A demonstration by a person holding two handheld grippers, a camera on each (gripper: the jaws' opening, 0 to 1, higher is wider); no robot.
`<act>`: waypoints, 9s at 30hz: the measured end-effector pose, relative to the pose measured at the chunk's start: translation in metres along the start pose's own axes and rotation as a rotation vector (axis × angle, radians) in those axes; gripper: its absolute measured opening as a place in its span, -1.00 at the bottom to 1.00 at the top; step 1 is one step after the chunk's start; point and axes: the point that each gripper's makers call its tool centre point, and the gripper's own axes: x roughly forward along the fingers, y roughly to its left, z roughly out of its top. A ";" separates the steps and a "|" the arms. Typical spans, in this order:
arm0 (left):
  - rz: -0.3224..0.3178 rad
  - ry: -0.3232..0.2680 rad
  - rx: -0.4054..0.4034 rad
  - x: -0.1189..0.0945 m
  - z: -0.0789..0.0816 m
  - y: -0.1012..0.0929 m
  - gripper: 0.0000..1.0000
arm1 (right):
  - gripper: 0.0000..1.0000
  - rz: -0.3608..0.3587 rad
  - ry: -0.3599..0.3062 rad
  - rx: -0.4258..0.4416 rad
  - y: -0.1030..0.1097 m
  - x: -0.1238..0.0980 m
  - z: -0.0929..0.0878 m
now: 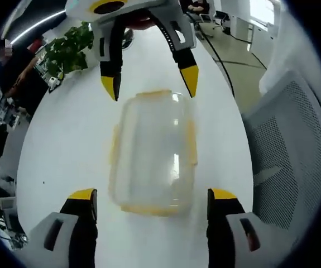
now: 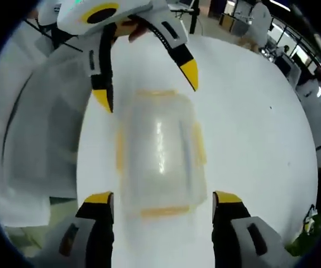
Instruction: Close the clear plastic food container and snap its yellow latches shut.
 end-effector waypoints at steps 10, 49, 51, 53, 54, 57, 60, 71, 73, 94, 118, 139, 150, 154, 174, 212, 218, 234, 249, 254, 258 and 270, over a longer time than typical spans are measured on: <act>-0.017 0.022 0.008 0.007 -0.006 0.002 0.69 | 0.48 0.001 0.008 0.001 0.003 0.004 -0.005; -0.070 0.038 0.016 0.039 -0.007 0.000 0.64 | 0.51 -0.040 0.070 -0.085 -0.001 0.034 -0.010; -0.072 0.038 0.016 0.039 -0.008 -0.001 0.64 | 0.51 -0.039 0.069 -0.083 0.000 0.033 -0.009; -0.071 0.038 0.017 0.038 -0.009 -0.002 0.64 | 0.51 -0.038 0.067 -0.080 0.001 0.034 -0.008; -0.072 0.038 0.018 0.037 -0.010 -0.003 0.64 | 0.51 -0.037 0.067 -0.078 0.002 0.034 -0.008; -0.073 0.031 0.014 0.036 -0.012 -0.005 0.64 | 0.51 -0.036 0.067 -0.077 0.005 0.035 -0.006; -0.073 0.027 0.011 0.034 -0.014 -0.007 0.64 | 0.51 -0.036 0.067 -0.077 0.008 0.036 -0.003; -0.068 0.025 -0.007 0.027 -0.027 -0.016 0.64 | 0.51 -0.031 0.093 -0.093 0.017 0.041 0.010; -0.068 0.025 -0.009 0.024 -0.030 -0.018 0.64 | 0.51 -0.030 0.099 -0.095 0.019 0.042 0.013; -0.052 0.037 -0.045 -0.003 -0.081 -0.033 0.64 | 0.52 -0.023 0.114 -0.125 0.037 0.061 0.065; -0.051 0.035 -0.053 -0.016 -0.111 -0.032 0.64 | 0.52 -0.026 0.133 -0.123 0.040 0.073 0.095; -0.055 0.028 -0.054 -0.011 -0.111 -0.018 0.65 | 0.52 -0.027 0.123 -0.118 0.025 0.074 0.096; -0.055 0.021 -0.061 -0.007 -0.111 -0.006 0.66 | 0.52 -0.029 0.115 -0.116 0.014 0.074 0.095; -0.054 0.019 -0.068 -0.006 -0.111 -0.002 0.67 | 0.52 -0.027 0.119 -0.123 0.009 0.074 0.096; -0.050 0.008 -0.077 0.001 -0.113 0.023 0.68 | 0.52 -0.026 0.117 -0.124 -0.018 0.076 0.097; -0.033 0.004 -0.082 0.007 -0.113 0.044 0.71 | 0.54 -0.039 0.099 -0.129 -0.040 0.077 0.097; -0.029 -0.016 -0.096 0.005 -0.112 0.043 0.74 | 0.64 -0.055 0.062 -0.096 -0.038 0.075 0.099; 0.019 -0.091 -0.153 -0.012 -0.100 0.042 0.94 | 0.79 -0.118 0.022 -0.028 -0.034 0.062 0.093; 0.076 -0.154 -0.276 -0.028 -0.106 0.029 0.93 | 0.84 -0.175 -0.043 0.076 -0.022 0.051 0.089; 0.102 -0.183 -0.309 -0.034 -0.104 0.029 0.93 | 0.83 -0.196 -0.073 0.127 -0.021 0.045 0.088; 0.120 -0.197 -0.332 -0.039 -0.103 0.028 0.93 | 0.82 -0.207 -0.100 0.183 -0.017 0.041 0.087; 0.143 -0.240 -0.435 -0.049 -0.108 0.009 0.92 | 0.79 -0.225 -0.169 0.269 0.004 0.034 0.086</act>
